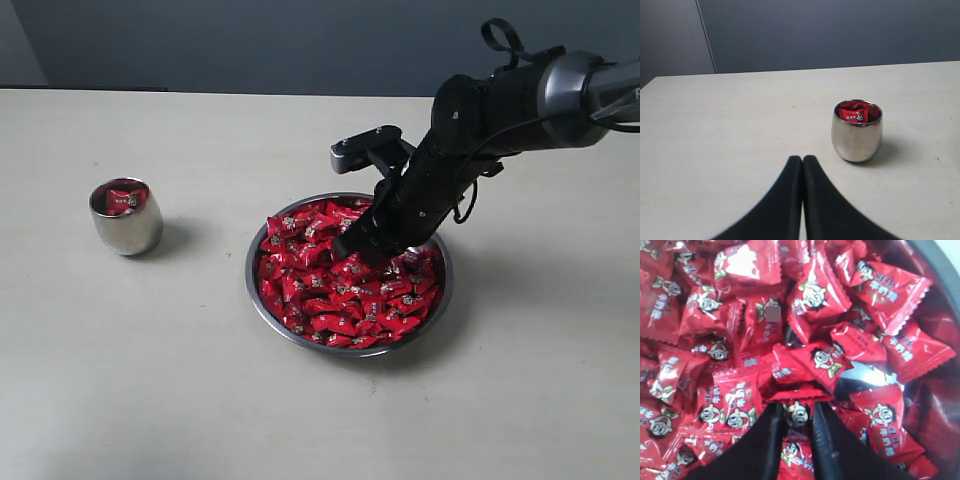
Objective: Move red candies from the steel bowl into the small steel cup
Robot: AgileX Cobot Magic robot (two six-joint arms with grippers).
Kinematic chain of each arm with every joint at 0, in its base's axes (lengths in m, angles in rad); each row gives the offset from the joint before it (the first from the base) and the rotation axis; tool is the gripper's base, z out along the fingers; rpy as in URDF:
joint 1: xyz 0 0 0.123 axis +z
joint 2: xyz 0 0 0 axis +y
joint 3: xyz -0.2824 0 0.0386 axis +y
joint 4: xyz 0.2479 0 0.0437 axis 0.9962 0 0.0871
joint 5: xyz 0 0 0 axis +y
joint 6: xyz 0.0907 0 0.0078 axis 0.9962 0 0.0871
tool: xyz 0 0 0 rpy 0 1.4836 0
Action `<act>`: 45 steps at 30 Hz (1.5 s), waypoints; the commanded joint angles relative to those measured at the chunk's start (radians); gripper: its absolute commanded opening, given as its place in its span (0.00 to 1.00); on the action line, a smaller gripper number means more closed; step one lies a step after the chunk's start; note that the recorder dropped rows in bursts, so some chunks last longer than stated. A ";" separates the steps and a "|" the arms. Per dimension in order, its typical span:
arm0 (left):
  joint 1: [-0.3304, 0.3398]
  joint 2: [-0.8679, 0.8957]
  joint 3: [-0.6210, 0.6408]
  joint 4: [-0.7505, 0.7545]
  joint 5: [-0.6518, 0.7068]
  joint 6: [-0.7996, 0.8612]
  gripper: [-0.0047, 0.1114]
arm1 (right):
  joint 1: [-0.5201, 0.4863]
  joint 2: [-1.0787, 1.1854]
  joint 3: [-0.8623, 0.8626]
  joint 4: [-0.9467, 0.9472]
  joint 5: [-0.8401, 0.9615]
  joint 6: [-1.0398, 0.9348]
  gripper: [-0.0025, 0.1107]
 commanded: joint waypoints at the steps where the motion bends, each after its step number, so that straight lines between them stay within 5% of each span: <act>1: 0.001 -0.004 0.004 -0.002 -0.002 -0.001 0.04 | 0.003 0.002 0.003 -0.002 -0.003 -0.008 0.01; 21: 0.001 -0.004 0.004 -0.002 -0.002 -0.001 0.04 | 0.003 0.002 0.003 -0.004 -0.003 -0.008 0.02; 29: 0.001 -0.004 0.004 -0.002 -0.002 -0.001 0.04 | 0.003 0.002 0.003 -0.004 -0.003 -0.008 0.34; 45: 0.001 -0.004 0.004 -0.002 -0.002 -0.001 0.04 | 0.003 0.002 0.003 0.032 -0.032 -0.007 0.34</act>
